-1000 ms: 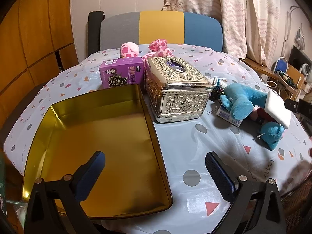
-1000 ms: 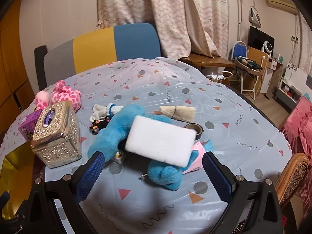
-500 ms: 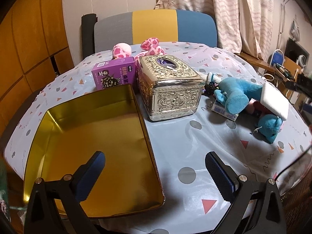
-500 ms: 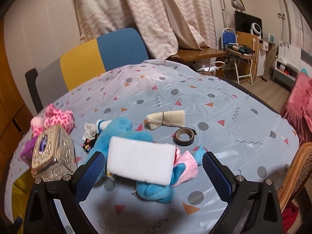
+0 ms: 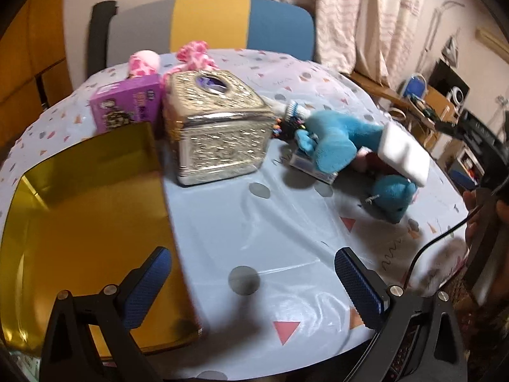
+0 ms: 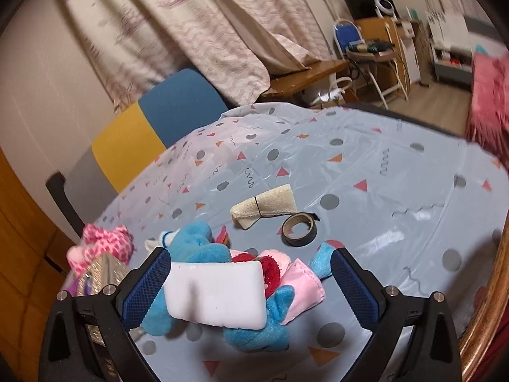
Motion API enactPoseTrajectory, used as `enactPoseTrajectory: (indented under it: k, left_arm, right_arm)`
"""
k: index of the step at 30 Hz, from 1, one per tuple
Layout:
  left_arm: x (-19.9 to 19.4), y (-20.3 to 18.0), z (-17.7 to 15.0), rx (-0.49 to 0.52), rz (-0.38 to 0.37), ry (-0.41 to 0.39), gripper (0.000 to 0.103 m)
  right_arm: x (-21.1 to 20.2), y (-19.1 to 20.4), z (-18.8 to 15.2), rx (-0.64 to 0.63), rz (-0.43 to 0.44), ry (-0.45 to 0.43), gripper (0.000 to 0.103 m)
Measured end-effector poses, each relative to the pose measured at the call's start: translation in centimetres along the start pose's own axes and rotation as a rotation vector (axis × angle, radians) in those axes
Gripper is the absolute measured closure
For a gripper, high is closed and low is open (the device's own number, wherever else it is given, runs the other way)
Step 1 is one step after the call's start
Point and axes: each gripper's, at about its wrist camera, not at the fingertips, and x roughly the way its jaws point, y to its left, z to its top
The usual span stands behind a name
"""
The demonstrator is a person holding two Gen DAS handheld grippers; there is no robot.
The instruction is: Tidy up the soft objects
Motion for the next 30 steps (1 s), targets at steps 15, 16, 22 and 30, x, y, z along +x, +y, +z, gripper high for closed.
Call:
enactPoseTrajectory:
  k: [15,16,22,30]
  left_arm:
    - [2.7,-8.4,6.2,0.177,-0.296,0.006,0.000]
    - [3.0,-8.8,6.8,0.177,-0.324,0.014,0.000]
    - [5.4,-12.2,10.5,0.143,-0.427,0.069,0.001]
    - [9.7,-15.7,12.5,0.214,-0.444,0.118,0.001]
  right_arm:
    - [-0.3,-4.3,0.6,0.240,0.087,-0.007,0.001]
    - [-0.4,-4.5,0.6,0.248,0.093,-0.013,0.001]
    - [-0.1,-5.1,0.5,0.285,0.118,0.011,0.001]
    - [0.6,-5.3,0.4,0.301,0.131,0.038,0.001]
